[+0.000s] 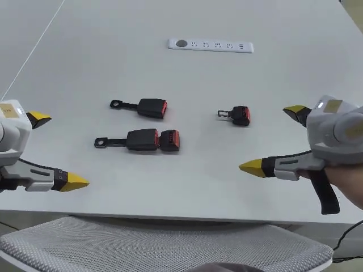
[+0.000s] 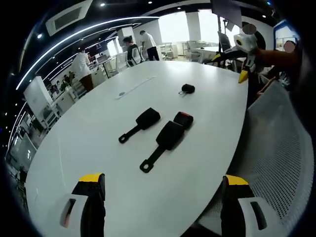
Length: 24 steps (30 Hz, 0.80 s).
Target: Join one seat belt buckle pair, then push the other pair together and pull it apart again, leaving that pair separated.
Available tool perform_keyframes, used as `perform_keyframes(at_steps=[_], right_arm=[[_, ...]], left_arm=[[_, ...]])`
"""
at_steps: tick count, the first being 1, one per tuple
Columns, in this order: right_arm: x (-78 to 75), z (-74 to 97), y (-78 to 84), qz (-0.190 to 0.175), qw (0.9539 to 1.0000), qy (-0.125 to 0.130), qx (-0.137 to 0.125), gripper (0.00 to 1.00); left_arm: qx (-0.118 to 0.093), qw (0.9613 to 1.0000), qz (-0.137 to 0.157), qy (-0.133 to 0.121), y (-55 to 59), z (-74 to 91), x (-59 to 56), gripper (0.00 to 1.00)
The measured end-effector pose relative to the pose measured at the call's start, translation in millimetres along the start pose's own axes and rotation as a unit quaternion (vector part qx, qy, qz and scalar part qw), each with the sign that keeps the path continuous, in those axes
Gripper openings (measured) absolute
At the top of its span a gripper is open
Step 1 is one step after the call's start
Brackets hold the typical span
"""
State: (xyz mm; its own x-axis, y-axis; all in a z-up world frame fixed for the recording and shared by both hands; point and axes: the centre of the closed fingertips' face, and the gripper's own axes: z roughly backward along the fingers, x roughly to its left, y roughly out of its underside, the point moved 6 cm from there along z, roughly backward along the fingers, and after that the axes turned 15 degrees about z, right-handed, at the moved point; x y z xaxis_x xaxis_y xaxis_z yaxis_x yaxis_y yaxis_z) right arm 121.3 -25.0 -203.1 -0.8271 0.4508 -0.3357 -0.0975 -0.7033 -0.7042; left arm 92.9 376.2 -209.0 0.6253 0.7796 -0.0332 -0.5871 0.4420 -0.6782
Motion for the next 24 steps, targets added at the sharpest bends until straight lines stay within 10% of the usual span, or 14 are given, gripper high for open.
perform_keyframes(at_steps=[24], right_arm=[[-0.4,23.6,-6.3,0.011,0.9995,0.03,-0.003,1.0]], left_arm=[[-0.007,0.9999,-0.015,-0.002,-9.0,7.0,-13.3,1.0]])
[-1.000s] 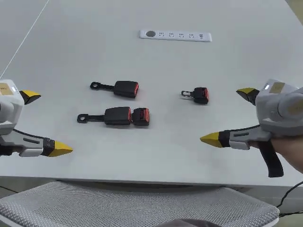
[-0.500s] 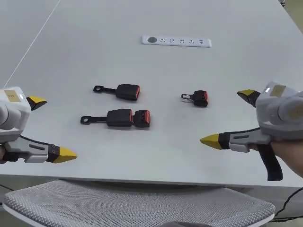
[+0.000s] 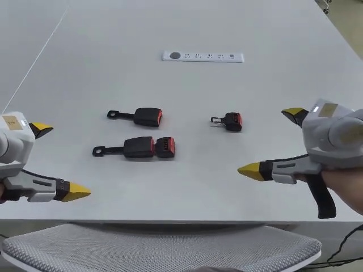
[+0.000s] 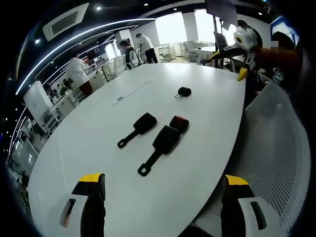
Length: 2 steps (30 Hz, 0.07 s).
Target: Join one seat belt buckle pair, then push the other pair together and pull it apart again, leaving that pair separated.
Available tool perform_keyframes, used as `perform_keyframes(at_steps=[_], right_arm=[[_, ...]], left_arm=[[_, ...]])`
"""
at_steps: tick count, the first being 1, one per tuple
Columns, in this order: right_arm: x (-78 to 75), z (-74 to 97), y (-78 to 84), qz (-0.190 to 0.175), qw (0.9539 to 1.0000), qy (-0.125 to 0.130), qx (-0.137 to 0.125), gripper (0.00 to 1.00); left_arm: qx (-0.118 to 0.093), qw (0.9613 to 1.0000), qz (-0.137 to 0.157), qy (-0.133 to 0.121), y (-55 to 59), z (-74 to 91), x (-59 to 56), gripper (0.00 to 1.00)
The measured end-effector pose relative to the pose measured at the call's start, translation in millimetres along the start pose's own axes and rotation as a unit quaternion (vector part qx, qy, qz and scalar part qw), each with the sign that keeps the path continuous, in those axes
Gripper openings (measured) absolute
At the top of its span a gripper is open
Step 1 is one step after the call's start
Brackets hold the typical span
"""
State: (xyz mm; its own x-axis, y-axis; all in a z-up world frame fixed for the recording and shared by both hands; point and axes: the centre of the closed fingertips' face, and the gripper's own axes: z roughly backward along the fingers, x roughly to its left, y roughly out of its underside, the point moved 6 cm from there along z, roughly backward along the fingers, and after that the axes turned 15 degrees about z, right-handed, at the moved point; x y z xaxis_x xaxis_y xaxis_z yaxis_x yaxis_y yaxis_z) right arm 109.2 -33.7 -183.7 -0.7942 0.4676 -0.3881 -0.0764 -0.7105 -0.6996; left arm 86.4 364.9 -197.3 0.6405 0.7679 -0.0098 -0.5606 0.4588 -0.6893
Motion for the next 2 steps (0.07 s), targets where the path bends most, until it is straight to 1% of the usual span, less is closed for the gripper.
perform_keyframes(at_steps=[2], right_arm=[[-0.7,-1.0,2.8,-0.002,1.0,-0.001,0.004,1.0]], left_arm=[[-0.001,1.0,0.003,0.001,0.3,0.0,0.6,1.0]])
